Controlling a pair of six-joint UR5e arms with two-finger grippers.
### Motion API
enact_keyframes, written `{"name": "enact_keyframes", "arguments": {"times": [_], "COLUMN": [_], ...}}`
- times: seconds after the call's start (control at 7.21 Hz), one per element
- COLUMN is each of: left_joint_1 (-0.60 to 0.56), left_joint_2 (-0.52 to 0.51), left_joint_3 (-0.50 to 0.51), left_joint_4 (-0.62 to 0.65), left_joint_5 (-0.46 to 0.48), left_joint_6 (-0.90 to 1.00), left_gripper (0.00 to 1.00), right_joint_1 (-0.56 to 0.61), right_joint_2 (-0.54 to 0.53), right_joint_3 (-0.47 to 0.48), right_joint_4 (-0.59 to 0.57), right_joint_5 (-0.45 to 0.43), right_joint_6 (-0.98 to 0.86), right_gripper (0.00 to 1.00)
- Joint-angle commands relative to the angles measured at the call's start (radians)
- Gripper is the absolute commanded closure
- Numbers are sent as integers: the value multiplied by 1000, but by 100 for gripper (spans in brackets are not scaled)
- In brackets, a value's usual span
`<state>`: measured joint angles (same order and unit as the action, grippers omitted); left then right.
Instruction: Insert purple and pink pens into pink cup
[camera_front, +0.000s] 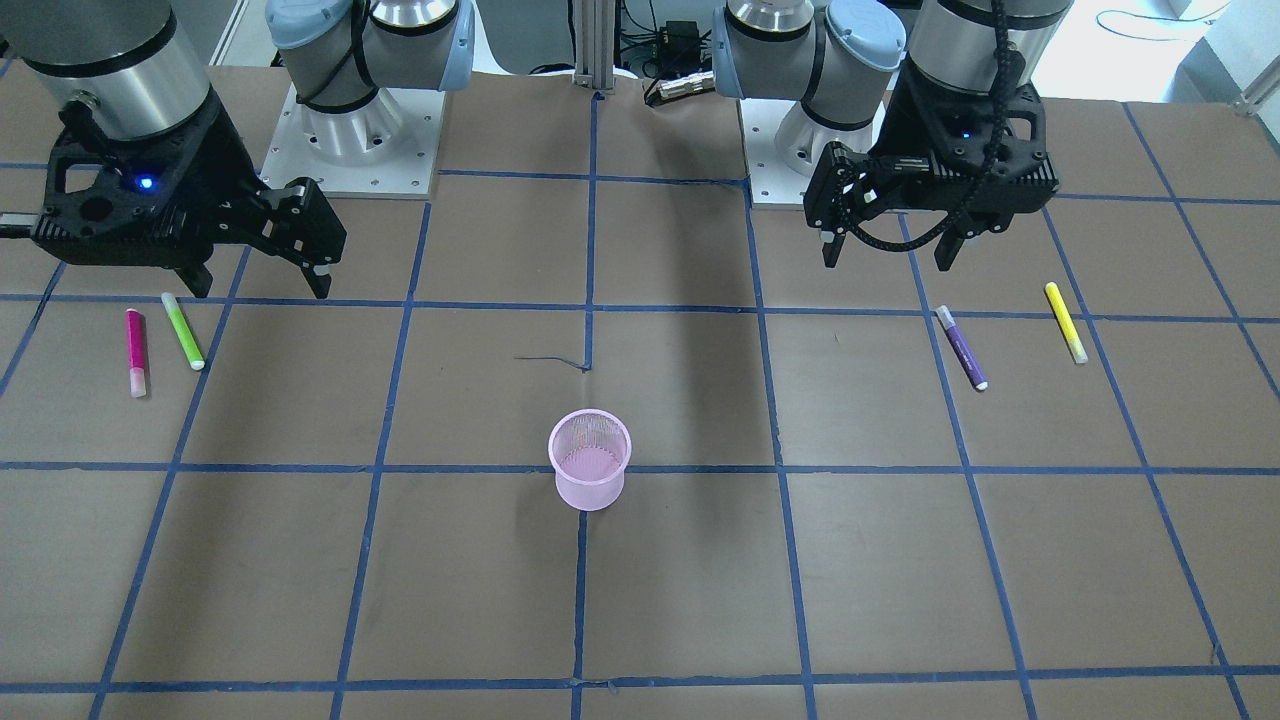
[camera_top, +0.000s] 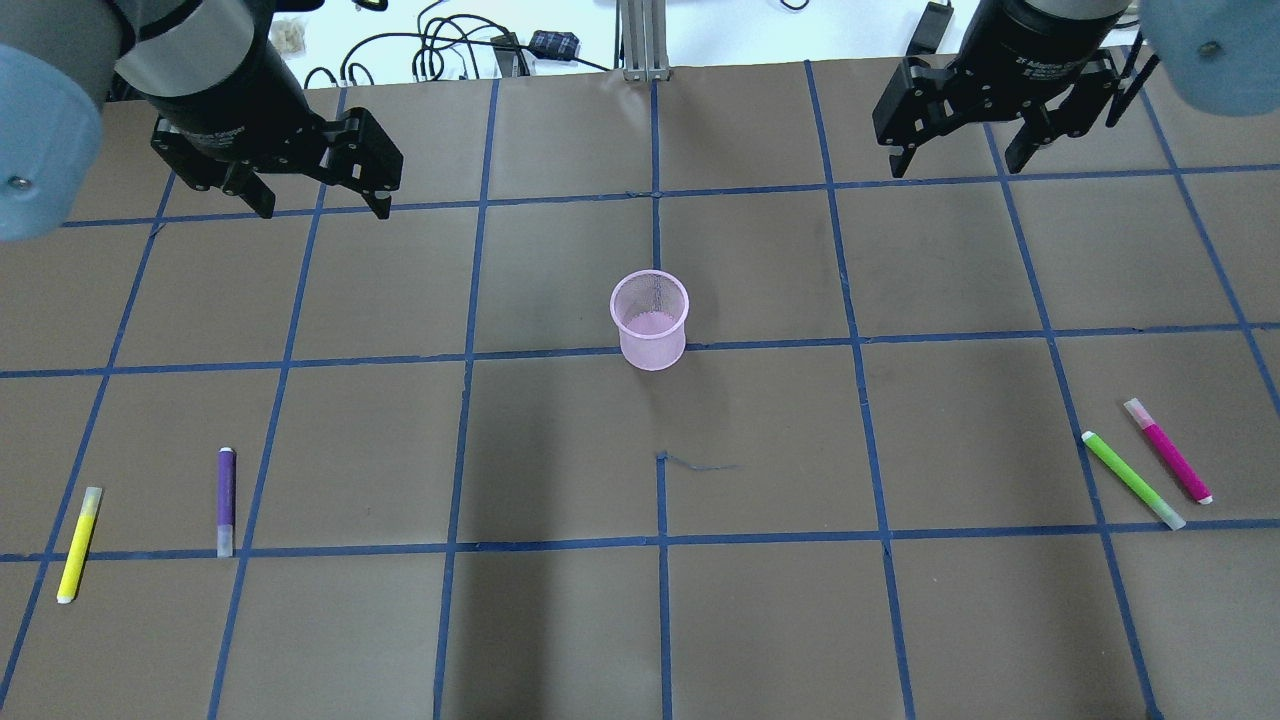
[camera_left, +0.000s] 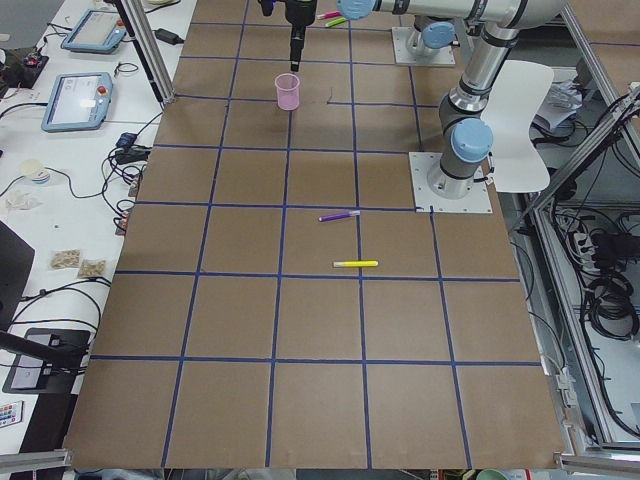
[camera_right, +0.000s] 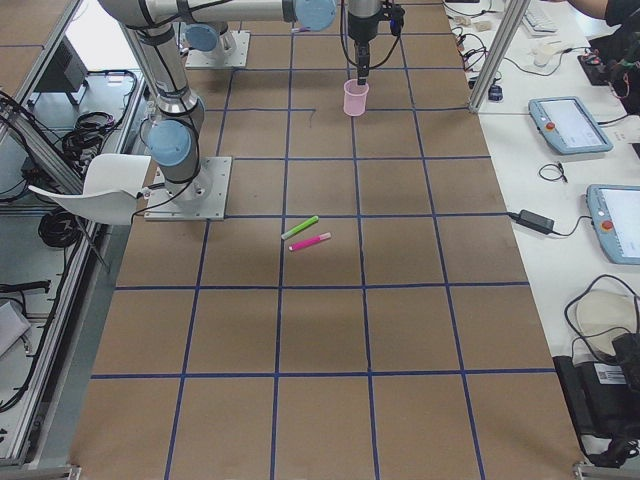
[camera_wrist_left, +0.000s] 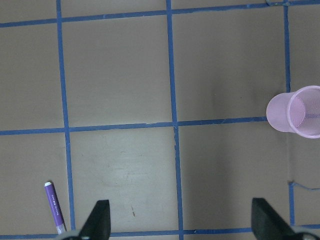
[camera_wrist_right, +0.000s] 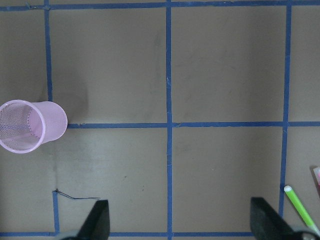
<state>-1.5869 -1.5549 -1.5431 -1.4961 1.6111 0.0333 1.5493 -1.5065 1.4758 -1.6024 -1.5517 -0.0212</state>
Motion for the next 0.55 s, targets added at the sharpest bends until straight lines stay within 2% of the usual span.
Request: {"name": "enact_keyframes", "arguments": {"times": [0.0,0.42], "left_joint_1": [8,10], "left_joint_2": [2,2], "left_joint_3": [-2,-6], "left_joint_4": [5,2], "left_joint_5": [4,4], "left_joint_6": [0,0], "left_gripper": [0,0], "right_joint_1": [0,0], "right_joint_2": [2,2], "right_joint_3": [0,0], "right_joint_4": [-1,-1], "right_joint_5": [-1,-5], "right_joint_6": [-3,-6], "right_gripper": [0,0]}}
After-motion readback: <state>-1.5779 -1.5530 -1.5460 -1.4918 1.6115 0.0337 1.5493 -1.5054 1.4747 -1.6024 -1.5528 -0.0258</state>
